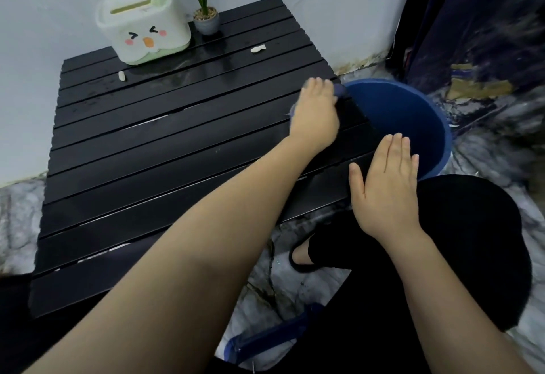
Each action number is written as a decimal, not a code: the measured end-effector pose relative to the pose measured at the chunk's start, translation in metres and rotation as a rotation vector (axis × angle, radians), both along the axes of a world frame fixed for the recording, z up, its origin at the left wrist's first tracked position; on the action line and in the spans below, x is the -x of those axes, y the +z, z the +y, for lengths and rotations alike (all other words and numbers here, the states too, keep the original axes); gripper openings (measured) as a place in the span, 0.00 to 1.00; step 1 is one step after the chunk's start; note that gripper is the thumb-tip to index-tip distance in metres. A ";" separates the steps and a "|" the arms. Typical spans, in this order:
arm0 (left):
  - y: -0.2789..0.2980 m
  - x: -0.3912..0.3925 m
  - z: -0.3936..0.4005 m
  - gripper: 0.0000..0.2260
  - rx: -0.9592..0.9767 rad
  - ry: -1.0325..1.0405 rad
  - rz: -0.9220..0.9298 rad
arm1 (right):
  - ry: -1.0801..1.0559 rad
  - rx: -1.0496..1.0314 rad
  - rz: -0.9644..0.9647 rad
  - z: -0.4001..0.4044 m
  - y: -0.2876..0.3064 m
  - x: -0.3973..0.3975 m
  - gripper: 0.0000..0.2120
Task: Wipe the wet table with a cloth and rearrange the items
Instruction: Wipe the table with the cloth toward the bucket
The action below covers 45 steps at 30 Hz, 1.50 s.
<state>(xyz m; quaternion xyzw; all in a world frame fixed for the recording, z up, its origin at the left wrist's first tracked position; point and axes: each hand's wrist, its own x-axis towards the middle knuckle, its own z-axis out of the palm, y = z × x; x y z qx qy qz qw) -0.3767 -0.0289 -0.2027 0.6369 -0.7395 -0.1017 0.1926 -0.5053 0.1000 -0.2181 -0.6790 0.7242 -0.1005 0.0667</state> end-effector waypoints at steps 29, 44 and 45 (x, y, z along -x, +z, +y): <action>0.005 -0.058 0.074 0.19 -0.043 -0.406 0.081 | 0.044 -0.003 -0.150 0.005 0.003 0.005 0.36; 0.025 -0.078 0.163 0.20 -0.016 -0.707 0.172 | 0.067 0.005 -0.243 0.003 0.000 0.014 0.30; 0.024 -0.077 0.151 0.20 0.043 -0.602 0.173 | 0.070 0.008 -0.236 0.003 0.000 0.014 0.29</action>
